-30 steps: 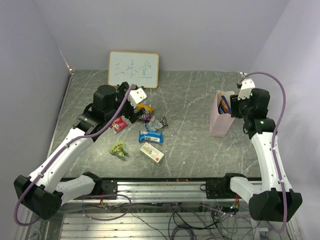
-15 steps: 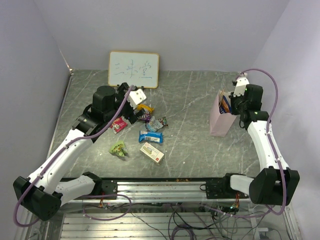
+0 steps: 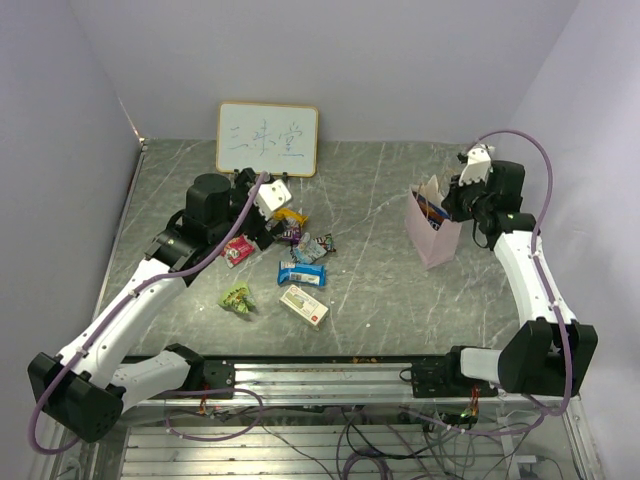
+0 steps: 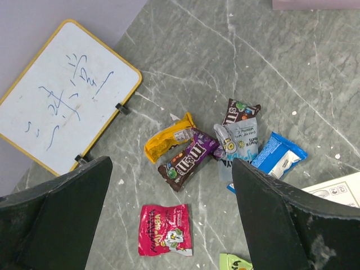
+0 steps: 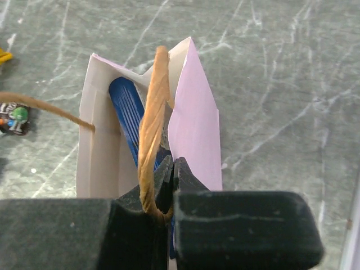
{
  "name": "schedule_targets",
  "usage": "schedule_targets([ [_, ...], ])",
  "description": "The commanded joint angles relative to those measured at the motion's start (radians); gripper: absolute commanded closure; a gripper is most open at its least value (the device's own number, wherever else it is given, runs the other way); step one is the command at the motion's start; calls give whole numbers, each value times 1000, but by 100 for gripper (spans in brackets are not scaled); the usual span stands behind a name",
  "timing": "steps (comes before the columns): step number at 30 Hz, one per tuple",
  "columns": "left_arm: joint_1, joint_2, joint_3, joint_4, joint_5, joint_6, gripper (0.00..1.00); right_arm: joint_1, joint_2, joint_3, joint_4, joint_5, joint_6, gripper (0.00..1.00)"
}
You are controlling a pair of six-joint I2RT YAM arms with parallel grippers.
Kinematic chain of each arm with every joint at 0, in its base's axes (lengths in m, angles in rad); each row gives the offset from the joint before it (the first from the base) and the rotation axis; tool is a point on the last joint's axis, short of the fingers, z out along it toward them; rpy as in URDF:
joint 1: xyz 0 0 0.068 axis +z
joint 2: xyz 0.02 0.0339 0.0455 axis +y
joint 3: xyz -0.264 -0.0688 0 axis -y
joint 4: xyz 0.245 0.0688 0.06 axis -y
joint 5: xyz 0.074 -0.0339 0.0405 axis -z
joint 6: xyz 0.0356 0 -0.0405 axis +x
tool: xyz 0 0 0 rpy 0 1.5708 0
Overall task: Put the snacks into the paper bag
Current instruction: Move the paper bag to the center of the board.
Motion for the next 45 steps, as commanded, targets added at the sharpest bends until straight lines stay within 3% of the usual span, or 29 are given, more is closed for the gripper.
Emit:
schedule_targets([
  [1, 17, -16, -11, 24, 5, 5, 1, 4, 37, 27, 40, -106, 79, 100],
  [11, 31, -2, -16, 33, 1, -1, 1, 23, 38, 33, 100, -123, 219, 100],
  [29, 42, 30, -18, 40, 1, -7, 1, 33, 65, 83, 57, -88, 412, 100],
  [39, 47, 36, -32, 48, 5, -12, 1, 34, 52, -52, 119, -81, 450, 100],
  [45, 49, 28, -64, 67, -14, -28, 1, 34, 32, -96, 125, -73, 432, 81],
])
